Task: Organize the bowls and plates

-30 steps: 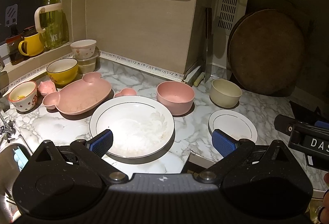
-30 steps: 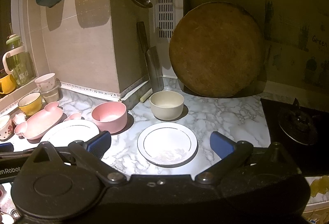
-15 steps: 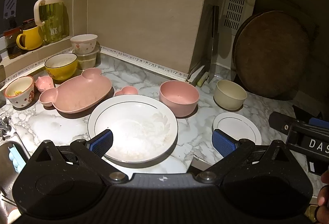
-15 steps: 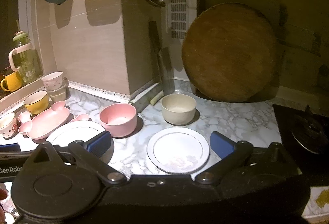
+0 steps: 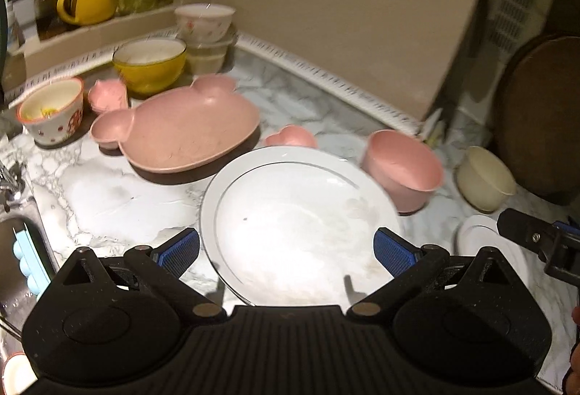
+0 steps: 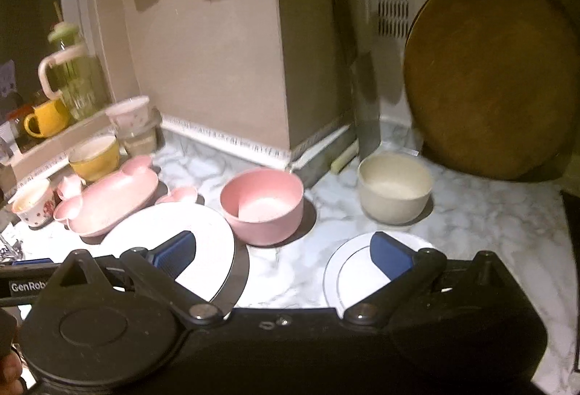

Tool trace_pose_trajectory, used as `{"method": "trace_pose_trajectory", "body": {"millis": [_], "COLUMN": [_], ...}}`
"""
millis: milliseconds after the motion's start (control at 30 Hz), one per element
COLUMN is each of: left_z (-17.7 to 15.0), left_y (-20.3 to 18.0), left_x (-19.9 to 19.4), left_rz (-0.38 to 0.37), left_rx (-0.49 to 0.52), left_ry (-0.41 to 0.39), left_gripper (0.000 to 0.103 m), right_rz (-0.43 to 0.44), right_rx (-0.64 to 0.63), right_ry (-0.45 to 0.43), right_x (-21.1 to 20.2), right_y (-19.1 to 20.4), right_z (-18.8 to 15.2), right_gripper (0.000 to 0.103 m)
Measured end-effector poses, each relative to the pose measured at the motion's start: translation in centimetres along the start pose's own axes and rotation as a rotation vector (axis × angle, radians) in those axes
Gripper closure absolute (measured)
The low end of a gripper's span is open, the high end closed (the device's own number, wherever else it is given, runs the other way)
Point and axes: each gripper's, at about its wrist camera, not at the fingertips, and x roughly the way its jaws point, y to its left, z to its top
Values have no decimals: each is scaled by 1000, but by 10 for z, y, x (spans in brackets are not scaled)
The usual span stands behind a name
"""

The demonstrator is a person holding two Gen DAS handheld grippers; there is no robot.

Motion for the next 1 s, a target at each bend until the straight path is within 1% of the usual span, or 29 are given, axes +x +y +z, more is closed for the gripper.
{"method": "trace_pose_trajectory", "body": {"millis": [100, 167, 233, 367, 433, 500, 567, 633, 767, 900, 967, 1000], "left_z": [4, 7, 10, 13, 14, 16, 18, 21, 25, 26, 28, 28], "left_y": [13, 22, 32, 41, 43, 47, 48, 50, 58, 58, 59, 61], "left_x": [18, 29, 40, 54, 59, 64, 67, 70, 76, 81, 84, 85], "left_rz": [20, 29, 39, 54, 58, 63, 84, 97, 105, 112, 110, 105], "left_rx": [-33, -58, -96, -127, -131, -136, -117, -117, -144, -139, -147, -159], "left_ry": [38, 64, 90, 111, 116, 121, 110, 109, 112, 122, 132, 139], "left_gripper": [0, 1, 1, 1, 4, 5, 6, 10, 10, 11, 13, 19], "right_rz": [35, 56, 52, 66, 73, 80, 89, 92, 104, 111, 117, 124], "right_rx": [-8, -17, -6, 18, 22, 13, 3, -10, -27, -23, -14, -12], "right_ry": [49, 99, 155, 244, 275, 290, 309, 327, 364, 403, 415, 421], "right_x": [24, 41, 58, 84, 95, 106, 114, 121, 138, 150, 153, 154], "right_y": [6, 10, 11, 10, 11, 13, 16, 20, 26, 29, 30, 30], "right_z": [3, 3, 3, 4, 4, 6, 7, 7, 7, 6, 6, 6], "right_gripper": [3, 9, 12, 23, 24, 24, 26, 29, 37, 39, 47, 49]}}
